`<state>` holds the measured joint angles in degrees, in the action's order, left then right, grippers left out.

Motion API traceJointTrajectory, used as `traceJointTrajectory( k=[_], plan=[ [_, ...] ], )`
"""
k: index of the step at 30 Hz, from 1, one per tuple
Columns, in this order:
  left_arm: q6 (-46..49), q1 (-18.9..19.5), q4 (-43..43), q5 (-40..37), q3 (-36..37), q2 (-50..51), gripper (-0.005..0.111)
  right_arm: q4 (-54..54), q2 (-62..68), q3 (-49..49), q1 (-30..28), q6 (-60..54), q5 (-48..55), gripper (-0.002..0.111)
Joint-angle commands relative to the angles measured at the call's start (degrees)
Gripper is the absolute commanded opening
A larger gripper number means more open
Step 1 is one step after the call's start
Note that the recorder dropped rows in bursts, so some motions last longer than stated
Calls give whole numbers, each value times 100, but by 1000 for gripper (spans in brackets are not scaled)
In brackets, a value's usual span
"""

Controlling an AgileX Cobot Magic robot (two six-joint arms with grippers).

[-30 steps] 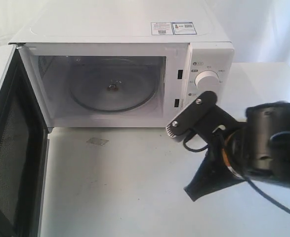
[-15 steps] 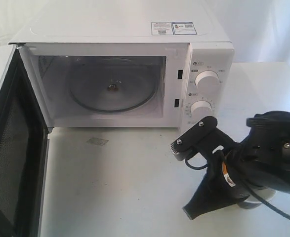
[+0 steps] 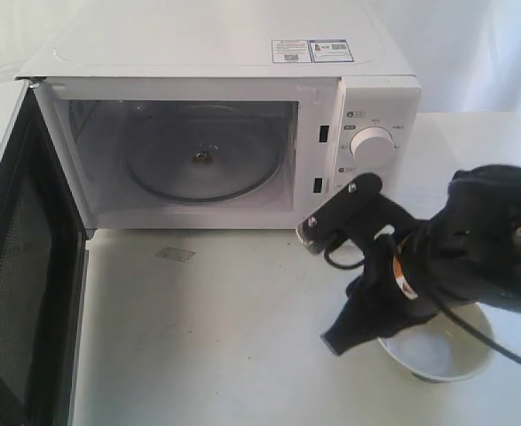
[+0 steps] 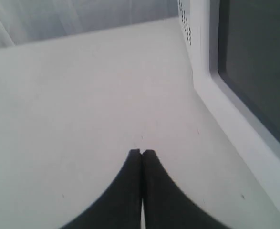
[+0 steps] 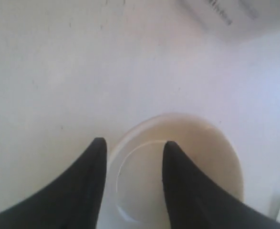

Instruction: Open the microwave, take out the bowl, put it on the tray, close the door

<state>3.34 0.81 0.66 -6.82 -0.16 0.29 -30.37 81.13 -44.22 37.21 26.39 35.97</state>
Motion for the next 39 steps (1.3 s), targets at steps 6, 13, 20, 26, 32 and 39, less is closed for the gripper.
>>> traceJointTrajectory(
  k=[6,13,20,26,32,39],
  plan=[
    [163,-26,-66,4437,16,-29,0,66,-1198,-336,-8,-67,35,33],
    [1746,-26,-2381,3775,-2670,107,0,185,-2126,-336,-8,-67,-32,0],
    [3514,-9,-2981,-3023,-6568,2222,0,185,-2614,-336,-8,-67,-84,0],
    [1711,18,-994,-6314,-7622,3851,0,185,-2701,-301,-8,-67,365,0],
    [1465,-99,-551,-6050,-7275,4345,0,205,-2701,-301,-8,-67,488,0],
    [1534,-99,-552,-5967,-7176,4391,0,-280,-2701,-301,-8,-9,921,0]
  ],
)
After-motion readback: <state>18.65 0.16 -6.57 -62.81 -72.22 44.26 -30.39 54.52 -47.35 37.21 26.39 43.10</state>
